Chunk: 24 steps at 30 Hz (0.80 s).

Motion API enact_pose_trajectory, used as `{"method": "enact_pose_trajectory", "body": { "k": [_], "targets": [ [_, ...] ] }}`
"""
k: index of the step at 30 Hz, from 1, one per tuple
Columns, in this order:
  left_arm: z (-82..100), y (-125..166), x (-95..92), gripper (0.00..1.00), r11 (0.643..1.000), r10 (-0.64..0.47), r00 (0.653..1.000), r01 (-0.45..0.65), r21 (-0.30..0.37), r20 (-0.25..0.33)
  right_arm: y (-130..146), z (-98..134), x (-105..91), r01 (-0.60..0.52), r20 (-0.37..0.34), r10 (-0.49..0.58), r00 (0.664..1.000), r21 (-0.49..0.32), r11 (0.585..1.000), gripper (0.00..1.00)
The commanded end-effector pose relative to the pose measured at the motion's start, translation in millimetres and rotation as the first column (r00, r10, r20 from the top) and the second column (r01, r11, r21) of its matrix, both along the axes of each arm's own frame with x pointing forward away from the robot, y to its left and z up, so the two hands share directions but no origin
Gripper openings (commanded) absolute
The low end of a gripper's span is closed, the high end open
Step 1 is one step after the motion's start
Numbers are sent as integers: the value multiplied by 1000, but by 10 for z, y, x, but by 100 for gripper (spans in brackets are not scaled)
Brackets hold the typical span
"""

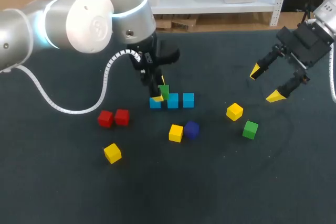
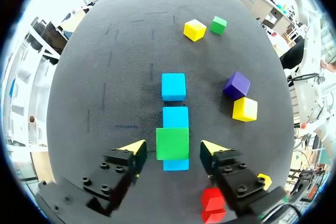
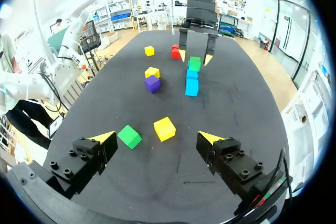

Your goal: Place the blue cubes, place green cubes on the blue cubes, place the yellow cubes on the green cubes, then place the red cubes on the yellow cubes, and place purple cube on the red cubes.

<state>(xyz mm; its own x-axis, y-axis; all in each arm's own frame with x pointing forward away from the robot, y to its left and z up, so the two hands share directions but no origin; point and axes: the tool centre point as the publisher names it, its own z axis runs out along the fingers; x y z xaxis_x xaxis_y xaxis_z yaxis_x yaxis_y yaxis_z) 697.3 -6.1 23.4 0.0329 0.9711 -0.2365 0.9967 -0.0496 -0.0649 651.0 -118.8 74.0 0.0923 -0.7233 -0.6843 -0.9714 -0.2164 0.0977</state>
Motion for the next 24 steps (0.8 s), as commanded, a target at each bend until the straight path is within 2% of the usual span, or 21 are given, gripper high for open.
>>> {"method": "enact_pose_trajectory", "body": {
  "k": [1, 6, 13, 24],
  "targets": [
    [40, 21, 27, 99, 1000, 1, 1000, -1, 1, 0, 1, -4, 5, -1, 0, 1, 1000, 1, 1000, 100],
    [185, 87, 15, 100, 1000, 5, 999, -4, -12, 37, 1, -4, 5, -1, 0, 1, 1000, 1, 1000, 100],
    [432, 241, -90, 100, 997, -46, 995, 52, -60, 88, 1, -4, 5, -1, 0, 1, 1000, 1, 1000, 100],
    [737, 683, -483, 100, 976, -117, 976, 148, -162, 184, 1, -4, 5, -1, 0, 1, 1000, 1, 1000, 100]
  ]
}}
